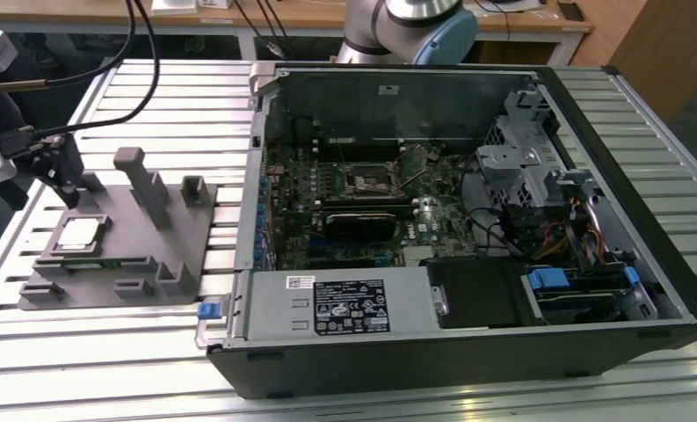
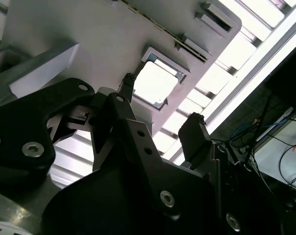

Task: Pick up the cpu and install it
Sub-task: 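Pick up the cpu and move it towards the insertion slot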

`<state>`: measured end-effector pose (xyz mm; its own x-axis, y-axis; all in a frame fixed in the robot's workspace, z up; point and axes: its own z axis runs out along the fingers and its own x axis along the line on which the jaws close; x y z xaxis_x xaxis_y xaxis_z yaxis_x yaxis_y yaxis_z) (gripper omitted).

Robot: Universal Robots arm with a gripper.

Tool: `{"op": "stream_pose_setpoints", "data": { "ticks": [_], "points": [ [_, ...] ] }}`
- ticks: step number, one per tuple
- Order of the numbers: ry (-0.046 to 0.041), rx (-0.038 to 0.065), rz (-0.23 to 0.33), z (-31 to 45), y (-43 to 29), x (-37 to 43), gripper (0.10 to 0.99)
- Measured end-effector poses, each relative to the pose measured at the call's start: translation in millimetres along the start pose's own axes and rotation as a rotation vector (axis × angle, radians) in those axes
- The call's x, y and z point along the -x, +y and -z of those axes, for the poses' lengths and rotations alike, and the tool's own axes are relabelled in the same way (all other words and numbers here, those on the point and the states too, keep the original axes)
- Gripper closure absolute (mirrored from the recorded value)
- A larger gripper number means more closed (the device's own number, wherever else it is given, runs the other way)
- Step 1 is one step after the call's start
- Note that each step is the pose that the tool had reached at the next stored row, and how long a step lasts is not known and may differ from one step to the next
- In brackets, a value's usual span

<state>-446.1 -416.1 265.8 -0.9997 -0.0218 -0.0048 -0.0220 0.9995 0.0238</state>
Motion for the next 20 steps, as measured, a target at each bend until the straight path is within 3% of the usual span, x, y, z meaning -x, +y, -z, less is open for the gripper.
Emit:
{"op": "stream_pose_setpoints", "data": {
  "ticks": [11,12,20],
  "points": [
    [0.0004,0.000,0.000,-7.2,-0.2,0.0,0.439],
    [0.0004,0.000,0.000,-12.2,-0.4,0.0,0.439],
    [0.0004,0.000,0.001,-24.9,-0.7,0.9,0.439]
  ]
}}
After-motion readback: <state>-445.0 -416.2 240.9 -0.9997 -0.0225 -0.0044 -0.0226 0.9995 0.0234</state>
